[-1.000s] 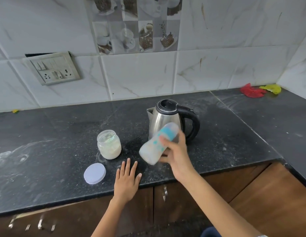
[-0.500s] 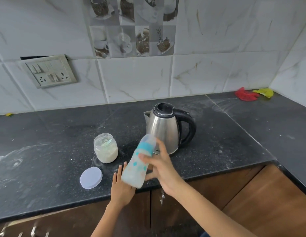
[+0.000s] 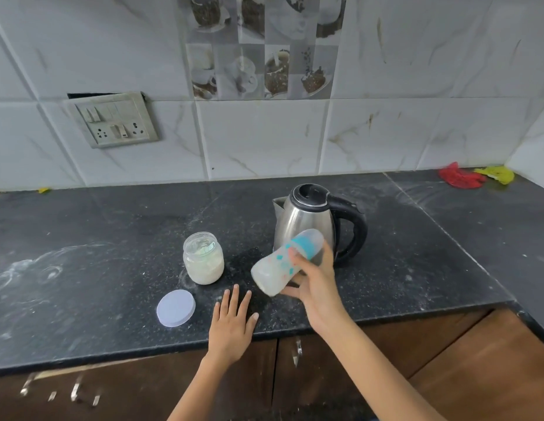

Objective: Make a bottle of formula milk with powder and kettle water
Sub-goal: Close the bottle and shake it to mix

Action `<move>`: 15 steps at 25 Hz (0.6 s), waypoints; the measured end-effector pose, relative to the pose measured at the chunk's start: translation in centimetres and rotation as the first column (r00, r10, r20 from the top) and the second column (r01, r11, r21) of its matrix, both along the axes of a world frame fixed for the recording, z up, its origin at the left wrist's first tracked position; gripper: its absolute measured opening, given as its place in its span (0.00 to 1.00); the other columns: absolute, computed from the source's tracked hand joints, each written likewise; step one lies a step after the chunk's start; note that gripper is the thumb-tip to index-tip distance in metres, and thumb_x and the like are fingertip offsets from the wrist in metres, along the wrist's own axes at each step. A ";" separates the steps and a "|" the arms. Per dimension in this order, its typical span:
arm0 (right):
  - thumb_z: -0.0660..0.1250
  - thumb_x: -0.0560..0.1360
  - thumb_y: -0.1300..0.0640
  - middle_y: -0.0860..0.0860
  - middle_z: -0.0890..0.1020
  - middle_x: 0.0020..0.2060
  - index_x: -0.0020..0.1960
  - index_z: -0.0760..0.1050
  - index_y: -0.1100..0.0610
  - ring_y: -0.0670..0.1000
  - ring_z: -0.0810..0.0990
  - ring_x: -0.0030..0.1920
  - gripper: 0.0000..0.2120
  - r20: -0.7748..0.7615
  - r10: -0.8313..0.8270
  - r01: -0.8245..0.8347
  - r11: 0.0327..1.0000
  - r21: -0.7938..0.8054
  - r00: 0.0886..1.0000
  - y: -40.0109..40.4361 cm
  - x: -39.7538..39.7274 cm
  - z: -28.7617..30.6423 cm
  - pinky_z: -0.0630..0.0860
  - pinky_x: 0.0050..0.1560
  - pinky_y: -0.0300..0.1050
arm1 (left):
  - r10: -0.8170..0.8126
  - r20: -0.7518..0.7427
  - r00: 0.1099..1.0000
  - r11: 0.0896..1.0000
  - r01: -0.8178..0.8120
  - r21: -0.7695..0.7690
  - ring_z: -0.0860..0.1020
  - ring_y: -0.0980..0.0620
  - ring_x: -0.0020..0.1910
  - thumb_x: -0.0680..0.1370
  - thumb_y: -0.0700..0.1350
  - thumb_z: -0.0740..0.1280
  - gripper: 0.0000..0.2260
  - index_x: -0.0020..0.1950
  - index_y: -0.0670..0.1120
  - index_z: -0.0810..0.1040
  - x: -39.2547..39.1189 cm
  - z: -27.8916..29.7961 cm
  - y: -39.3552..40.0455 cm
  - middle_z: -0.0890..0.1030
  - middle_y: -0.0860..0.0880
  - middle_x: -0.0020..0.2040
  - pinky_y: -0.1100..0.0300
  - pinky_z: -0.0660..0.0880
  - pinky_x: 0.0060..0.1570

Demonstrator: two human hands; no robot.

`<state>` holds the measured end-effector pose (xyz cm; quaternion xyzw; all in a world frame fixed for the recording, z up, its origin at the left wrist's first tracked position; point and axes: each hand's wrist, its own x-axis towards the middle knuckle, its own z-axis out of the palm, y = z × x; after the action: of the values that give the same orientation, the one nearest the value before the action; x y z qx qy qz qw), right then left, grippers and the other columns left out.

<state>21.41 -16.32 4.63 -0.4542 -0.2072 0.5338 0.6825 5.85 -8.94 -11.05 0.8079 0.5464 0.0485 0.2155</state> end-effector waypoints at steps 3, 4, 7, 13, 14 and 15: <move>0.71 0.70 0.58 0.64 0.77 0.61 0.70 0.67 0.56 0.63 0.81 0.55 0.30 -0.382 0.040 -0.089 0.990 -0.113 0.923 0.3 0.8 0.6 0.83 0.38 0.59 | -0.010 -0.071 0.997 0.994 0.017 0.103 0.73 0.41 0.65 0.81 0.59 0.41 0.28 0.67 0.48 0.73 0.1 -0.6 0.5 0.73 0.43 0.68 0.43 0.71 0.58; 0.71 0.69 0.58 0.65 0.77 0.60 0.68 0.68 0.58 0.65 0.81 0.56 0.29 -0.439 0.060 -0.134 0.981 -0.141 0.896 0.2 0.7 0.7 0.83 0.36 0.59 | -0.004 -0.099 0.995 0.994 0.015 0.112 0.73 0.41 0.65 0.81 0.59 0.40 0.29 0.67 0.48 0.73 0.2 -0.7 0.5 0.74 0.43 0.67 0.43 0.71 0.58; 0.72 0.67 0.56 0.67 0.76 0.59 0.66 0.68 0.59 0.67 0.80 0.55 0.30 -0.505 0.059 -0.164 0.973 -0.165 0.861 -0.1 0.8 1.2 0.83 0.31 0.57 | -0.028 -0.163 0.986 0.985 0.055 0.165 0.73 0.41 0.65 0.81 0.59 0.40 0.28 0.67 0.48 0.73 0.1 -0.9 0.4 0.73 0.43 0.68 0.45 0.70 0.59; 0.72 0.72 0.60 0.56 0.77 0.58 0.70 0.63 0.47 0.58 0.82 0.53 0.31 -0.076 0.002 -0.012 0.991 -0.136 0.997 -0.3 -0.3 -0.7 0.83 0.38 0.56 | -0.030 -0.146 0.989 0.966 0.066 0.249 0.74 0.41 0.64 0.81 0.58 0.40 0.28 0.66 0.47 0.72 0.1 -1.0 0.5 0.75 0.42 0.66 0.44 0.73 0.57; 0.71 0.73 0.60 0.55 0.77 0.58 0.71 0.62 0.46 0.57 0.82 0.53 0.31 -0.059 -0.063 0.056 0.993 -0.100 0.996 0.0 -0.1 -0.8 0.83 0.38 0.55 | -0.035 -0.144 0.989 0.970 0.068 0.234 0.74 0.41 0.64 0.81 0.58 0.40 0.28 0.66 0.47 0.72 0.1 -0.8 0.6 0.75 0.43 0.66 0.44 0.73 0.57; 0.70 0.74 0.60 0.55 0.77 0.59 0.71 0.62 0.46 0.57 0.82 0.53 0.30 -0.104 -0.128 0.120 0.989 -0.082 0.986 0.0 -0.1 -0.7 0.83 0.39 0.56 | -0.031 -0.141 0.990 0.973 0.063 0.222 0.74 0.41 0.64 0.81 0.58 0.40 0.28 0.66 0.48 0.73 0.1 -0.6 0.6 0.75 0.43 0.66 0.44 0.73 0.57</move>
<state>21.30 -16.35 3.96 -0.4616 -0.1206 0.5219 0.7071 5.95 -8.32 -11.70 0.8413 0.5314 0.0498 0.0856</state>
